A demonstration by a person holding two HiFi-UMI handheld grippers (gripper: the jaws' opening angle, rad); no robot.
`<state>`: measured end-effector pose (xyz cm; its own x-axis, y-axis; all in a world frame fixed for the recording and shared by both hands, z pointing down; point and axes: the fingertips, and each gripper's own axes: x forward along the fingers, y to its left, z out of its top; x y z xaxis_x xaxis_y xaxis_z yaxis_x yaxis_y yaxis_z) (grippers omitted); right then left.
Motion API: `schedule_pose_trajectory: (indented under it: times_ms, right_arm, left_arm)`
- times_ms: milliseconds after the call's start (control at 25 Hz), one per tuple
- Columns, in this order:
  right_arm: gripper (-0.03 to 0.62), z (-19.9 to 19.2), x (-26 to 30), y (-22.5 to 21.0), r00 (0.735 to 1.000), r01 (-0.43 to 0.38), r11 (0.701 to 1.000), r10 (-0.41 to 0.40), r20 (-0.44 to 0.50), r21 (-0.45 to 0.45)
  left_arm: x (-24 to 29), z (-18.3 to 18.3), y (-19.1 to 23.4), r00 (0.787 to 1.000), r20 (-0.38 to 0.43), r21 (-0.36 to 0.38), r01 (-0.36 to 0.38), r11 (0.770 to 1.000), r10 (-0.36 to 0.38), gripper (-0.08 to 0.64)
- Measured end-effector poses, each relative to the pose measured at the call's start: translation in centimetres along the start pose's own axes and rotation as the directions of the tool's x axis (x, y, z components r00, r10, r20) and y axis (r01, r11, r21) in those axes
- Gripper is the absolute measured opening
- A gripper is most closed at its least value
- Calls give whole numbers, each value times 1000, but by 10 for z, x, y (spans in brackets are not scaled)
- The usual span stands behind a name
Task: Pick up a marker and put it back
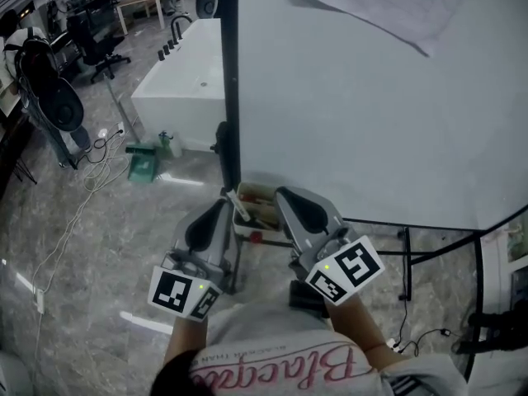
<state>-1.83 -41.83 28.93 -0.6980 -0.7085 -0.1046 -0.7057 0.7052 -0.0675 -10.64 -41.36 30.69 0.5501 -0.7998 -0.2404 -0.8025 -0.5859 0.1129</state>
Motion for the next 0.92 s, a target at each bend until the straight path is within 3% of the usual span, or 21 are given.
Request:
schedule_pose_trajectory:
  times_ms: [920]
  right_arm:
    - [0,7,-38,19,999,-37,998,38,19,-59]
  left_arm:
    - [-14,5,-23,1000,-10,28,-17,999,17,0]
